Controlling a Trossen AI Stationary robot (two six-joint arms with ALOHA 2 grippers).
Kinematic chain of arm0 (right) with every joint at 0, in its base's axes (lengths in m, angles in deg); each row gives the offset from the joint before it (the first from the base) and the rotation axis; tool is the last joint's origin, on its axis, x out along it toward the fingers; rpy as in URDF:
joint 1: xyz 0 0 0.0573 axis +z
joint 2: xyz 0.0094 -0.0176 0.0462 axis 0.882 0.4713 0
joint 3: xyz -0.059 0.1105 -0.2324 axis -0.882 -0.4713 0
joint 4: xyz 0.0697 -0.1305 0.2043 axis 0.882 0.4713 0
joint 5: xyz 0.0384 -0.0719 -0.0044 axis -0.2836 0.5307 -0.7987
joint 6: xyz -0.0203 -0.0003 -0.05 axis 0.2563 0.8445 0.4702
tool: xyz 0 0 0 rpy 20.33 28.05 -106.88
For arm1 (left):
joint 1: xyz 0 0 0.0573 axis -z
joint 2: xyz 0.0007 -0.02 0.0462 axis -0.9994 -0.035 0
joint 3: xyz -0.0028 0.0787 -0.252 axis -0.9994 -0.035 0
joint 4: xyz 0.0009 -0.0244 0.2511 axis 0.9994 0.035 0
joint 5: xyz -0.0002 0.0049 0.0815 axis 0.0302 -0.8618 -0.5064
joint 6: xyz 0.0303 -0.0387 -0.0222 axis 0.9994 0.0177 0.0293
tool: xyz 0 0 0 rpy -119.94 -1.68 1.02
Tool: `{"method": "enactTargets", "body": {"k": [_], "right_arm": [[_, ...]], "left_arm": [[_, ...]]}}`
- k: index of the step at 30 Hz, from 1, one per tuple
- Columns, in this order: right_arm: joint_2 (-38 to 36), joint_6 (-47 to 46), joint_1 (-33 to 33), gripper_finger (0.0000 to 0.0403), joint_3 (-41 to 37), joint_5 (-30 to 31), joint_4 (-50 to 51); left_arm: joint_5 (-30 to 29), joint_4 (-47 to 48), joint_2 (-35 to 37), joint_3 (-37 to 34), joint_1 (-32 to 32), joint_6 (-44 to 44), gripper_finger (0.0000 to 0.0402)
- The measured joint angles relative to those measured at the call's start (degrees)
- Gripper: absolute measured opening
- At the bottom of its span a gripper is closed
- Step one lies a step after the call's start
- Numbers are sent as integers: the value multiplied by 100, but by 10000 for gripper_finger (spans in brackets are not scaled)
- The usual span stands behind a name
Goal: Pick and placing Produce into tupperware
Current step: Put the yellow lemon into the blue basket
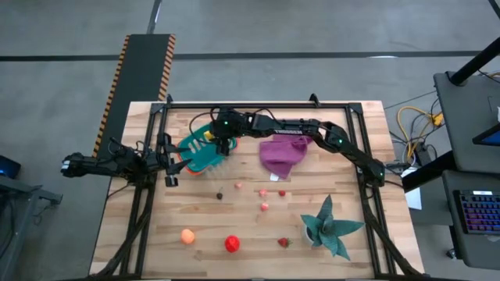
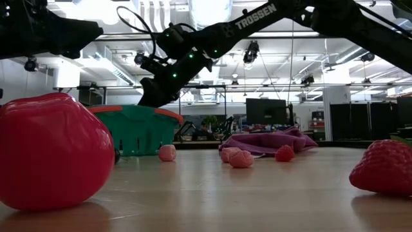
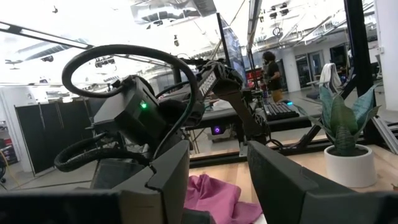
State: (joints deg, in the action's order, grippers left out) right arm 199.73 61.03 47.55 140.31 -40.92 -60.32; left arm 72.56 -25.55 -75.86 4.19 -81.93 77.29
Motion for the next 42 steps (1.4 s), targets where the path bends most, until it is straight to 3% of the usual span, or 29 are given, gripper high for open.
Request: {"method": "enactTargets", "body": {"k": [22, 42], "right_arm": [[-13, 124, -9, 187, -11, 89, 443], [-358, 94, 7, 187, -15, 87, 1614]], "left_arm": [[0, 0, 0, -2, 1, 0, 151], [0, 0, 0, -9, 1, 0, 151]]}}
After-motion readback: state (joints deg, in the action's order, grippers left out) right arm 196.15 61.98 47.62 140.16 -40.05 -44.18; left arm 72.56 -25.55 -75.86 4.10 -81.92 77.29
